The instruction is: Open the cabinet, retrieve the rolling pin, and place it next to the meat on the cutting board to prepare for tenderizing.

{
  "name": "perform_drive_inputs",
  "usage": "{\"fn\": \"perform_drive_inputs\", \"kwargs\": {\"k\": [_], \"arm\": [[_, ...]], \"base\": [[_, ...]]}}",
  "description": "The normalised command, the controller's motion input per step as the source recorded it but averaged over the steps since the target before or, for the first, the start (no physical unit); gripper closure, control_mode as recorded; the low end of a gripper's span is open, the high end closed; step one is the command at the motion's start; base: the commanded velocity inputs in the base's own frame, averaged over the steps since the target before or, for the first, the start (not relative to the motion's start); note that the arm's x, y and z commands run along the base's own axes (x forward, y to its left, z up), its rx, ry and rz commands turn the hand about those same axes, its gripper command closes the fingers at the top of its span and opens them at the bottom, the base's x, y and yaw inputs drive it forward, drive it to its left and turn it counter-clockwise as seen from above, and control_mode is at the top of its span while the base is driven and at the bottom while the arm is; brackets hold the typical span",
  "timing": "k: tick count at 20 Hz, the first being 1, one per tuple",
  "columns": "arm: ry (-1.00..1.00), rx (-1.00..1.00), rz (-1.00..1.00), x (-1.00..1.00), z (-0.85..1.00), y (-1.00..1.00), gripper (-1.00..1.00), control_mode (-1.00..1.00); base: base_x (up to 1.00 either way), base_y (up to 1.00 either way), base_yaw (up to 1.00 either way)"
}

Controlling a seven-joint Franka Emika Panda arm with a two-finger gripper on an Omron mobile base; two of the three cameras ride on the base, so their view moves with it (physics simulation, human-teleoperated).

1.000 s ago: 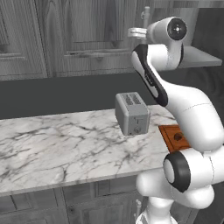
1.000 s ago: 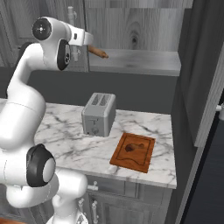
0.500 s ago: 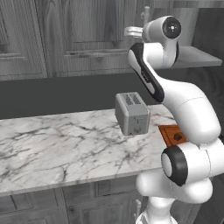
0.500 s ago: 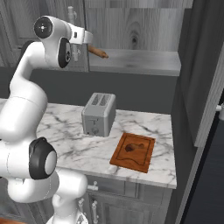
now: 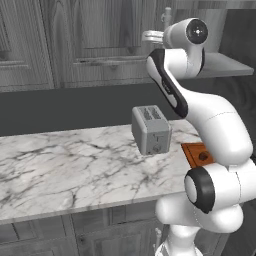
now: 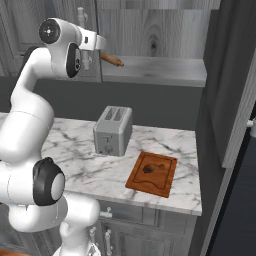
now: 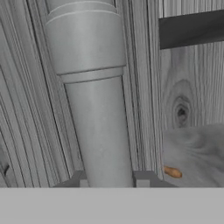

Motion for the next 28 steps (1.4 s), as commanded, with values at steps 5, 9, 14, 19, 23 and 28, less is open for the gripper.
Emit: {"fn": "perform_drive_inputs", "kwargs": {"k": [5,9,14,19,23,28], "arm": [[0.00,0.00,0.05,0.07,-0.04,0.00,1.00,-1.00],[0.00,0.00,0.07,0.04,-0.05,0.00,1.00,-1.00],[-0.02,0.00,0.08,-0.23,0.00,0.19,1.00,-1.00],[0.00,0.00,0.04,-0.46,0.00,0.63,1.00,-1.00],[0.01,0.00,0.00,-0.32,0.00,0.94,1.00,-1.00],[0.03,0.00,0.00,-0.33,0.00,1.00,1.00,-1.00]], "base": [[0.00,0.00,0.00],[0.00,0.00,0.00],[0.00,0.00,0.00],[0.00,0.00,0.00],[0.00,0.00,0.00],[0.00,0.00,0.00]]}}
